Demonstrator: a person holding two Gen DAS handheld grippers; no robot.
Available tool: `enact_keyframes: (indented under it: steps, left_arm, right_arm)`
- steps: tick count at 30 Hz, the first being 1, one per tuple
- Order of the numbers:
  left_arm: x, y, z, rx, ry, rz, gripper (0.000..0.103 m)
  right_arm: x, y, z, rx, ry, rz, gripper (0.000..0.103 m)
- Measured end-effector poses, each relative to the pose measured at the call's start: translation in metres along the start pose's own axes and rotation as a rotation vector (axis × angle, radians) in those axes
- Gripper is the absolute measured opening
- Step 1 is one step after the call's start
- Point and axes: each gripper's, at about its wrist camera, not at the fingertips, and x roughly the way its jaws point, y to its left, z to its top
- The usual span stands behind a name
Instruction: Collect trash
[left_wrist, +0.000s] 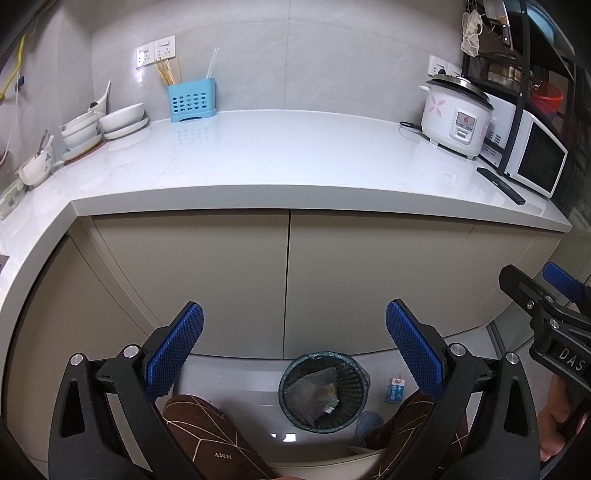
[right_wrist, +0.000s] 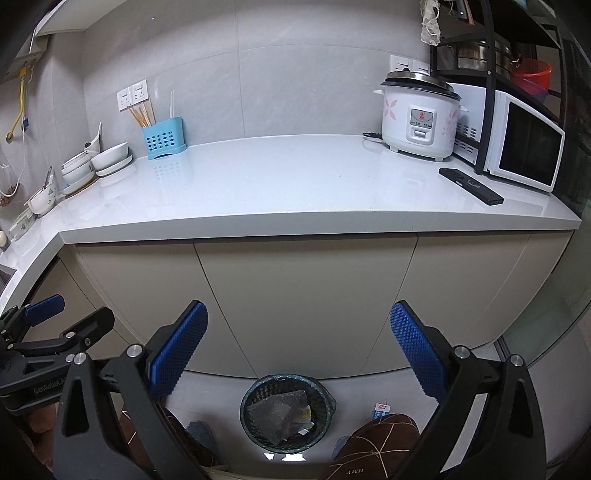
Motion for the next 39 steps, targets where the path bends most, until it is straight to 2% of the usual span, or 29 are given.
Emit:
enact_keyframes:
  steps: [15, 39]
  left_arm:
    - [-0.0033, 0.0013, 0.0017, 0.016, -0.018, 0.013, 0.097]
    - [-0.0035, 0.0036, 0.0061, 0.008, -0.034, 0.019, 0.097]
  right_arm:
    - [-0.0070, -0.0008, 0.0073, -0.008, -0.046, -0.002, 0.095]
    - [-0.0052, 0.0003, 0.0068, -0.006, -0.040, 0.007, 0.095]
